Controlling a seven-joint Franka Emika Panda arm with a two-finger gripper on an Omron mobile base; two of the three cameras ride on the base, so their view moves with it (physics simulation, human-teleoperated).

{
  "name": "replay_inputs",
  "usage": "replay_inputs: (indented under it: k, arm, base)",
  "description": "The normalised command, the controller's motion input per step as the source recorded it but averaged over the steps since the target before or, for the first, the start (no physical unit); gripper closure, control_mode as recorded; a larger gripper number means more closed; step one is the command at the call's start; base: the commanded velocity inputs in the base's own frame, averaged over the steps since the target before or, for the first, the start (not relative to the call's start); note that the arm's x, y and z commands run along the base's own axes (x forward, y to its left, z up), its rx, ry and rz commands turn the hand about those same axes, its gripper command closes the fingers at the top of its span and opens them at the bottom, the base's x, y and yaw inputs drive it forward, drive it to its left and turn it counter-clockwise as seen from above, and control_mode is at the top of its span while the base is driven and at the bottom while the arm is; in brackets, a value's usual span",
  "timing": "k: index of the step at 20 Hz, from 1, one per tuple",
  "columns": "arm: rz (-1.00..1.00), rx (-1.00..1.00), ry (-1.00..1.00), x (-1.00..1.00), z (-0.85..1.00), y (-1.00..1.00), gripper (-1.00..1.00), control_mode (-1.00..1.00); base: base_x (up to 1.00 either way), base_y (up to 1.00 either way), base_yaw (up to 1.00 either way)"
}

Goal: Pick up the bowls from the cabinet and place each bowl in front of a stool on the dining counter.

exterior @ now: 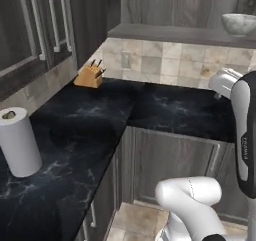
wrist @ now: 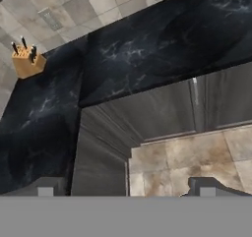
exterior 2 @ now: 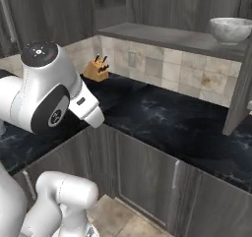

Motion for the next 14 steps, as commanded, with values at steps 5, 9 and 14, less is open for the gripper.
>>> replay_inputs:
  k: [5, 9, 14]
  arm:
    - [0.00, 0.00, 0.00, 0.00, 0.00, 0.00, -1.00, 1.00]
    - [0.00, 0.00, 0.00, 0.00, 0.00, 0.00, -1.00, 1.00]
    - [0.00, 0.00, 0.00, 0.00, 0.00, 0.00, -1.00, 1.00]
  base:
    - [0.11, 0.00, -0.36]
    - [0.22, 0.00, -0.31]
    - [0.60, 0.19, -0.24]
